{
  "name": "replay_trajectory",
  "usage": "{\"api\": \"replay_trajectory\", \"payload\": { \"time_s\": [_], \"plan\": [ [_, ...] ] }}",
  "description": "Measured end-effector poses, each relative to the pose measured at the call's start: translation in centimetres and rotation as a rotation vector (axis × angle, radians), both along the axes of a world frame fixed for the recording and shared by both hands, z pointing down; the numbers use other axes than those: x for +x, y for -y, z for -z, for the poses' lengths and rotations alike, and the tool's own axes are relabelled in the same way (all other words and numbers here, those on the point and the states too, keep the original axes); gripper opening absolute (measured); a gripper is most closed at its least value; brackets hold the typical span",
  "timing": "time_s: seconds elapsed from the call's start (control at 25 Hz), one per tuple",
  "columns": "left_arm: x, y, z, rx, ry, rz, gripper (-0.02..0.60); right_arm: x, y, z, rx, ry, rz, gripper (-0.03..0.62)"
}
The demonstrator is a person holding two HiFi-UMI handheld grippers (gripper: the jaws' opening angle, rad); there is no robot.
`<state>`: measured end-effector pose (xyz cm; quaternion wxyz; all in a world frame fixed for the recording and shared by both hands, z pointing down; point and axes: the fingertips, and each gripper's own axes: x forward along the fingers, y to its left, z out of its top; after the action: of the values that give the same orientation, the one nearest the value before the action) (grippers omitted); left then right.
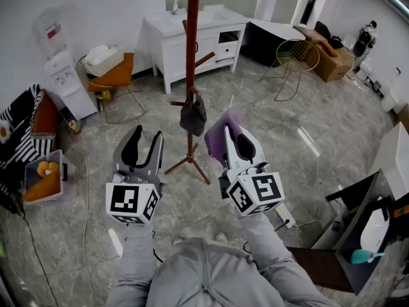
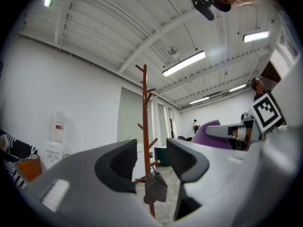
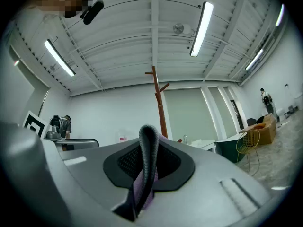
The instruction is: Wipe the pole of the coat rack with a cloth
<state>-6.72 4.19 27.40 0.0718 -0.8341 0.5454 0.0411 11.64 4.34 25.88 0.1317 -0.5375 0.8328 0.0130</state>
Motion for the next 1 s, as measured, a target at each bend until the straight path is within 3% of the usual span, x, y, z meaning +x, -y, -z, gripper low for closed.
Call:
{"api": "replay_trajectory", "payload": {
  "time_s": [0.8,1.0],
  "plan": [
    [-1.1,1.4,-0.4,-0.008,-0.008,-0.012,0.207,-0.3,1.4,0.0,0.000,0.031,-0.021,0.032],
    [-3.3,1.3,-0.8,-0.011,-0.015,-0.020,0.207,0.1,1.9,0.5,0.016,0.032,-0.059,0.032]
  ]
}}
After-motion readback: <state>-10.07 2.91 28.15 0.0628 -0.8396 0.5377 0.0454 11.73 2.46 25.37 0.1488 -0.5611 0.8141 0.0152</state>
